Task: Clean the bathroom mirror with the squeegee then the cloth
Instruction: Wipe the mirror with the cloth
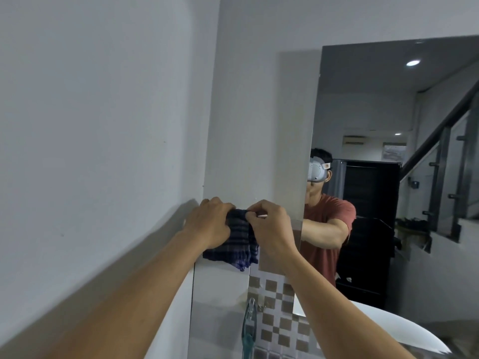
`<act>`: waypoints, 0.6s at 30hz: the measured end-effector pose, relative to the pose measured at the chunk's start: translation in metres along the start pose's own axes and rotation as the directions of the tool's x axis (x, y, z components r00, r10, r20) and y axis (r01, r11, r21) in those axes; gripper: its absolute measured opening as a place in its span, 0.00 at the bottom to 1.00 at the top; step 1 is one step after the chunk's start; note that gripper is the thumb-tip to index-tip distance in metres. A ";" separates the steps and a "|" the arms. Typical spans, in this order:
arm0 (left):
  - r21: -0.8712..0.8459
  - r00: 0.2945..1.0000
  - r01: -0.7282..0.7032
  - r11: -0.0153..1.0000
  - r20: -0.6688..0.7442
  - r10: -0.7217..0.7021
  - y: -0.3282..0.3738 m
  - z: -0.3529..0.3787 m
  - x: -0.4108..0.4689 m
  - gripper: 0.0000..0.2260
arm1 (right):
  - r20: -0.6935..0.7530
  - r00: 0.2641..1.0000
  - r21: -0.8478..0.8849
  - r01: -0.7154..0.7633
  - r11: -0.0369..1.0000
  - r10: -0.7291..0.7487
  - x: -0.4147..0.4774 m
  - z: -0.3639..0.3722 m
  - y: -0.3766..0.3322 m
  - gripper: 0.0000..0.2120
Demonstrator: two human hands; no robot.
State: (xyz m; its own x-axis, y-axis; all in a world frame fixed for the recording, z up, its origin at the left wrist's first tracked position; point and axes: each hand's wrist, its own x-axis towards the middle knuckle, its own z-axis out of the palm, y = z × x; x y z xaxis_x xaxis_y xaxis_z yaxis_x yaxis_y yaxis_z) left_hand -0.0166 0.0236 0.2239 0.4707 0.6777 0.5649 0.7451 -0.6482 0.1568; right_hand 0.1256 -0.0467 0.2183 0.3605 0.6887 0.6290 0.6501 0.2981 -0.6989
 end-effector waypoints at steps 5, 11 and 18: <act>0.002 0.994 -0.041 0.999 -0.100 0.040 0.002 -0.005 -0.008 0.12 | -0.003 1.000 0.055 0.023 0.998 -0.023 -0.008 -0.015 -0.002 0.05; -0.047 0.981 -0.143 0.989 -0.139 0.135 0.030 -0.026 -0.010 0.06 | -0.062 0.989 0.002 0.134 0.991 -0.133 -0.023 -0.048 -0.003 0.04; -0.197 0.967 -0.238 0.951 -0.142 0.212 0.088 -0.057 -0.005 0.04 | 0.056 0.988 0.030 0.141 0.990 -0.142 -0.040 -0.097 -0.001 0.26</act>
State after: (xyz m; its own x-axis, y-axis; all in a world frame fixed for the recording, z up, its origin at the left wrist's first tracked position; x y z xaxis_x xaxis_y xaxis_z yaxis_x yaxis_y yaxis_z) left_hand 0.0201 -0.0567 0.2816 0.5462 0.4685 0.6944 0.5041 -0.8459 0.1742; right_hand 0.1753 -0.1381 0.2268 0.2266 0.6752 0.7020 0.6741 0.4115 -0.6134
